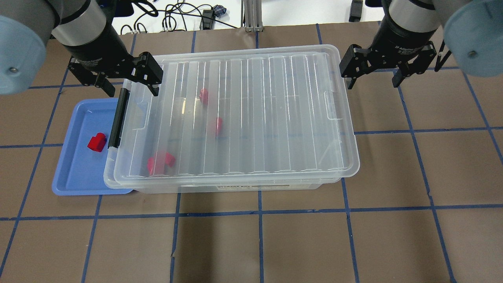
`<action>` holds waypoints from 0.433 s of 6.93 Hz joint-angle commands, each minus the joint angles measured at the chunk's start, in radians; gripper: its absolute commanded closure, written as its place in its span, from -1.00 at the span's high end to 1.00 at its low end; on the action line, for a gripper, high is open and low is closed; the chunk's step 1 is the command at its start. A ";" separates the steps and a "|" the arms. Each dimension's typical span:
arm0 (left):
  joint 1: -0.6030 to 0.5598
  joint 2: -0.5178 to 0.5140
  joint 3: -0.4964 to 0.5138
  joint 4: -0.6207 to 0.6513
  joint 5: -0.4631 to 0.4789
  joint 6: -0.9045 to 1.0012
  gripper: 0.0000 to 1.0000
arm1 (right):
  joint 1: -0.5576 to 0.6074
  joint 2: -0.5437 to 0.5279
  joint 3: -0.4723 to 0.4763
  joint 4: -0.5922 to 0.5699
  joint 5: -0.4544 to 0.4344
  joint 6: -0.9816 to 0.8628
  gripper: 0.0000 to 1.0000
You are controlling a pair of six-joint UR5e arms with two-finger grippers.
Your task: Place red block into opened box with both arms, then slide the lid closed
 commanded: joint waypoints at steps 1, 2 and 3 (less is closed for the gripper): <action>0.001 -0.002 0.004 0.000 0.004 0.001 1.00 | -0.002 0.104 0.047 -0.169 0.000 0.001 1.00; -0.001 0.002 -0.002 0.000 0.003 0.001 1.00 | -0.002 0.149 0.093 -0.216 -0.001 -0.002 1.00; -0.001 0.002 -0.004 0.000 0.001 0.001 1.00 | -0.002 0.158 0.129 -0.281 -0.032 0.000 1.00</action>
